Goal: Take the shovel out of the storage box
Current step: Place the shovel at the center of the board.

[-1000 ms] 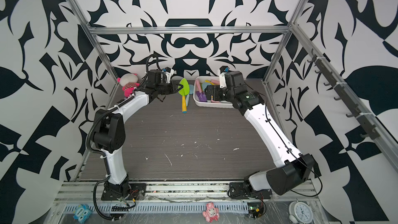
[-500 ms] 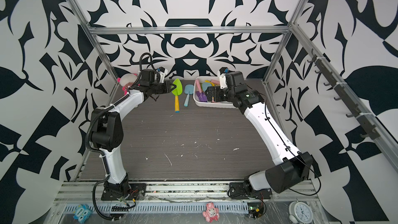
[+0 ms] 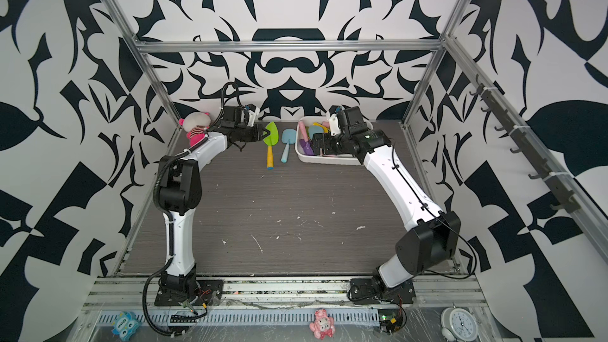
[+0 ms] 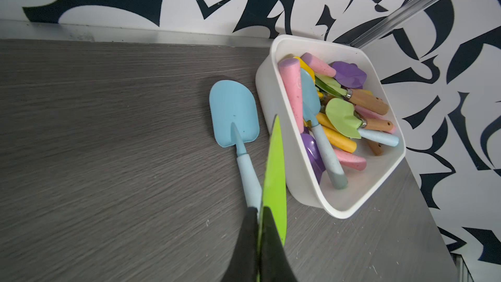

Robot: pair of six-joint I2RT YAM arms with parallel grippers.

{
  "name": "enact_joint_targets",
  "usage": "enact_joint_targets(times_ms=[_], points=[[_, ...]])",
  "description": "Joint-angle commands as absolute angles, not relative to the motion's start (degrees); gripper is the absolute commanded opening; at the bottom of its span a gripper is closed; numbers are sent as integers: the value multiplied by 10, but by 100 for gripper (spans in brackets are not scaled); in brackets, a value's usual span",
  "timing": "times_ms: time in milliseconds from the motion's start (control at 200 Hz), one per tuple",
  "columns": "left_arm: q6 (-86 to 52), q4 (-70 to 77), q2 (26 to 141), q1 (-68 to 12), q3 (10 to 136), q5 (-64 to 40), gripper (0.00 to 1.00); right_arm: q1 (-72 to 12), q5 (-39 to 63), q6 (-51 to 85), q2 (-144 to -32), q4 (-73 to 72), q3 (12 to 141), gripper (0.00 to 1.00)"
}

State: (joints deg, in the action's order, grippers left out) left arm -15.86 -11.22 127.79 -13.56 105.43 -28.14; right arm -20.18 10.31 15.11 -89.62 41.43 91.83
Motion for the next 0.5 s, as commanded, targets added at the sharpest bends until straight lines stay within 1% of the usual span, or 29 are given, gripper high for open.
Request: enact_joint_targets(times_ms=[0, 195, 390, 495], points=[[-136, -134, 1316, -131, 1101, -279, 1, -197, 111, 161, -920, 428, 957, 96], [-135, -141, 1378, -121, 1167, -277, 2, -185, 120, 167, -990, 436, 1001, 93], [-127, -169, 1440, -120, 1244, -280, 3, -153, 116, 189, -1066, 457, 1049, 87], [-126, -174, 1465, -120, 1275, -277, 5, -143, 122, 186, -1104, 460, 1076, 85]])
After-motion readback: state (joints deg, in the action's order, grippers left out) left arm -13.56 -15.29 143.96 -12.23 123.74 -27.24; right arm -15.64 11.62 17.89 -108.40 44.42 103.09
